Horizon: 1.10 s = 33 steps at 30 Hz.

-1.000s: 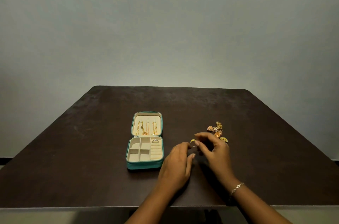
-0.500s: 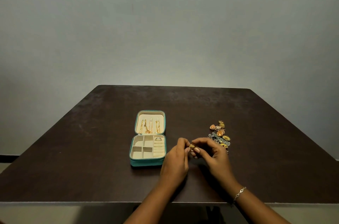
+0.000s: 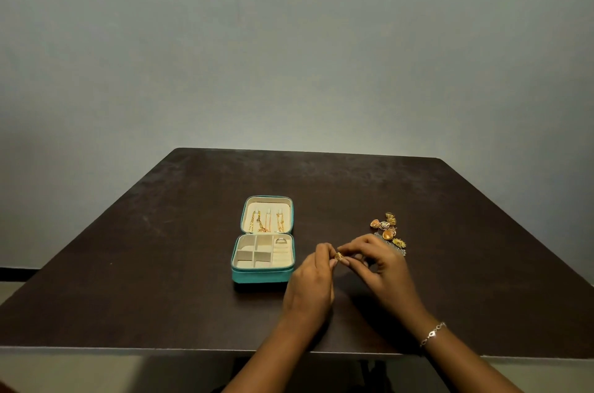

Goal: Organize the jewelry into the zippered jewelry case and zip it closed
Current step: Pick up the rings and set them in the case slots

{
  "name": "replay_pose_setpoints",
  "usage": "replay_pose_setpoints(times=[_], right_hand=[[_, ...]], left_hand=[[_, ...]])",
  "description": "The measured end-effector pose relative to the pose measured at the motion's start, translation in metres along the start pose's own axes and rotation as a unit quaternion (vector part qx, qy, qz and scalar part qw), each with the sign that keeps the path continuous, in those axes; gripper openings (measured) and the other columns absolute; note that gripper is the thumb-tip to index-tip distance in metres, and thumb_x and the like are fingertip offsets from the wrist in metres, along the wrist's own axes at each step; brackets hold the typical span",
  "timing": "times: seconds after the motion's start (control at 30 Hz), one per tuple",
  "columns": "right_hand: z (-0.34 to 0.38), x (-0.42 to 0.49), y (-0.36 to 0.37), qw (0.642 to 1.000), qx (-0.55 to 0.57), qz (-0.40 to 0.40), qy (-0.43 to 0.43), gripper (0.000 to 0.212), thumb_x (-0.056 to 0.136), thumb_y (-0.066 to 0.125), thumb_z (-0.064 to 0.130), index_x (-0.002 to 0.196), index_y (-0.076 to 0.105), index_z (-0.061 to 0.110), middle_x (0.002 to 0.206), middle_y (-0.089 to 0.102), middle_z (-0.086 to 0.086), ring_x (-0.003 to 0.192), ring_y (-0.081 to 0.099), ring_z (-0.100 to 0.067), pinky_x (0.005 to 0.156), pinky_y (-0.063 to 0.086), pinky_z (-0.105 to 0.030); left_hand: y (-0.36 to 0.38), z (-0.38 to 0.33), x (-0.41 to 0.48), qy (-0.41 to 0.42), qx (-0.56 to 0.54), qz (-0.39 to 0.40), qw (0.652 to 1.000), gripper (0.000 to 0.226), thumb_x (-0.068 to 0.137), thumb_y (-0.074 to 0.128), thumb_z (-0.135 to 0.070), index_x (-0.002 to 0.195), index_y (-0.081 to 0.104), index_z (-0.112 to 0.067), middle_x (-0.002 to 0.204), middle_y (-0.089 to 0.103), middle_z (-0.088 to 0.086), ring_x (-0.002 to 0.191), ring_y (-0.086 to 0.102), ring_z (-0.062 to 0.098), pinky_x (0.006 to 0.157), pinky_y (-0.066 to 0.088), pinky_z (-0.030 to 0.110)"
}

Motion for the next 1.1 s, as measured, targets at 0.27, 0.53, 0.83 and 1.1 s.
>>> replay_pose_setpoints(times=[0.27,0.53,0.83,1.1], right_hand=[[0.009,0.011,0.004,1.000,0.003,-0.018,-0.023,0.024,0.080,0.053,0.035,0.083,0.070,0.019,0.080,0.062,0.010,0.076,0.058,-0.004,0.065,0.046,-0.020],[0.013,0.035,0.039,0.994,0.094,-0.019,0.056,0.007,0.078,0.070,0.010,0.079,0.071,0.017,0.080,0.067,0.007,0.073,0.058,-0.010,0.060,0.042,-0.018],[0.012,0.043,0.081,0.989,0.079,0.011,0.128,0.006,0.077,0.070,0.008,0.080,0.071,0.013,0.080,0.069,0.004,0.072,0.057,-0.002,0.061,0.038,-0.009],[0.015,0.040,0.097,0.987,0.053,0.026,0.151,0.006,0.075,0.072,0.013,0.080,0.070,0.017,0.078,0.063,0.010,0.079,0.053,-0.010,0.065,0.038,-0.016]], left_hand=[[-0.023,-0.002,0.003,0.001,0.048,-0.037,0.998,0.024,0.087,0.036,-0.029,0.106,0.045,-0.019,0.080,0.065,-0.002,0.066,0.061,0.004,0.053,0.044,0.011],[-0.076,0.038,0.005,-0.069,0.083,-0.158,0.981,0.013,0.081,0.055,-0.007,0.092,0.061,-0.012,0.090,0.066,0.008,0.092,0.059,0.026,0.071,0.051,0.041],[-0.069,0.070,-0.017,-0.202,0.026,-0.112,0.973,0.021,0.082,0.051,0.007,0.088,0.061,-0.011,0.093,0.062,0.003,0.090,0.050,0.016,0.072,0.030,0.022],[-0.073,0.071,-0.015,-0.230,-0.015,-0.105,0.967,0.022,0.084,0.050,0.006,0.093,0.059,-0.011,0.102,0.057,0.004,0.093,0.055,0.017,0.069,0.043,0.024]])
Point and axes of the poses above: each hand's wrist, its own x-axis towards the middle knuckle, its own y-axis out of the palm, z = x × y, the point moved 6 cm from there along x, towards the middle knuckle
